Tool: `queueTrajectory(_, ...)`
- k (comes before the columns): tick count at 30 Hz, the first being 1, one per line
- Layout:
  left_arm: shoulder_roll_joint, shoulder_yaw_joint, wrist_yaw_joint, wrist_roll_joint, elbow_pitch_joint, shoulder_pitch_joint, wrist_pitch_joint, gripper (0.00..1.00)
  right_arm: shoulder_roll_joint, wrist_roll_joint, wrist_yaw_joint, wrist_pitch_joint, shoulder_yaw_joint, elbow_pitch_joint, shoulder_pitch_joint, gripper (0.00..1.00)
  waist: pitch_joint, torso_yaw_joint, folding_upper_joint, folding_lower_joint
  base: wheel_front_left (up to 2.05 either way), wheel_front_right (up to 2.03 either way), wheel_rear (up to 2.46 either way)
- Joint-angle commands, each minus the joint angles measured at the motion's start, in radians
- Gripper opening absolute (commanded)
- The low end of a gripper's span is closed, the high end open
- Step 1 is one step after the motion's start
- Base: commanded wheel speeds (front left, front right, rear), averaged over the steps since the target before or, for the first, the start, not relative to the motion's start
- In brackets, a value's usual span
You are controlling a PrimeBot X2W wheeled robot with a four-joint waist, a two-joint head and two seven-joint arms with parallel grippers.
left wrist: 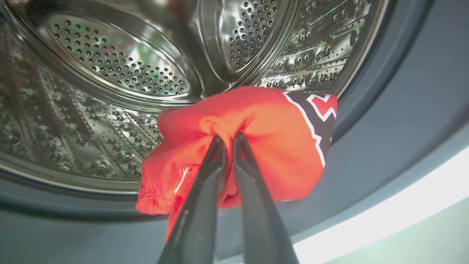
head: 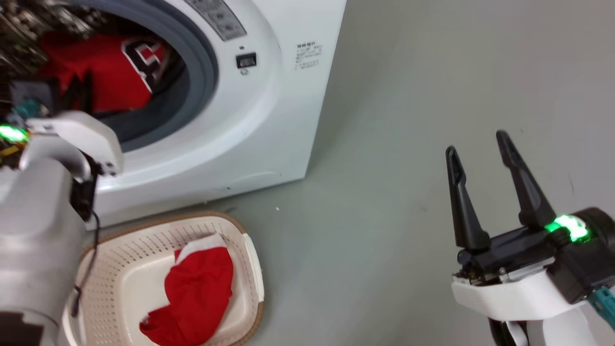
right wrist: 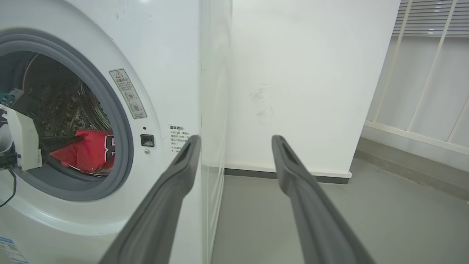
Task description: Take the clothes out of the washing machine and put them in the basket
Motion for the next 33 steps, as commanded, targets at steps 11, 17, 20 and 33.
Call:
queueTrajectory(11, -0.024, 0.052, 0.101, 0.019, -0.324, 0.329, -0.009, 0.00, 0.000, -0.038, -0.001, -0.002, 0.005, 0.045, 0.102, 1.00, -0.172, 0.064, 0.0000, 0.0002, 0.00, 0.00, 0.00)
queueTrajectory(17, -0.036, 0.036, 0.145, 0.028, -0.464, 0.506, -0.009, 0.00, 0.000, -0.052, -0.001, -0.002, 0.009, 0.059, 0.144, 1.00, -0.236, 0.082, 0.0000, 0.0002, 0.00, 0.00, 0.00)
queueTrajectory(20, -0.031, 0.021, 0.156, 0.028, -0.511, 0.582, 0.005, 0.00, 0.000, -0.055, -0.001, -0.002, 0.009, 0.064, 0.161, 1.00, -0.262, 0.088, 0.0000, 0.0002, 0.00, 0.00, 0.00)
queueTrajectory(33, -0.047, -0.036, 0.167, 0.006, -0.584, 0.775, 0.037, 0.00, 0.000, -0.061, -0.001, -0.002, 0.013, 0.068, 0.188, 1.00, -0.287, 0.098, 0.0000, 0.0002, 0.00, 0.00, 0.00)
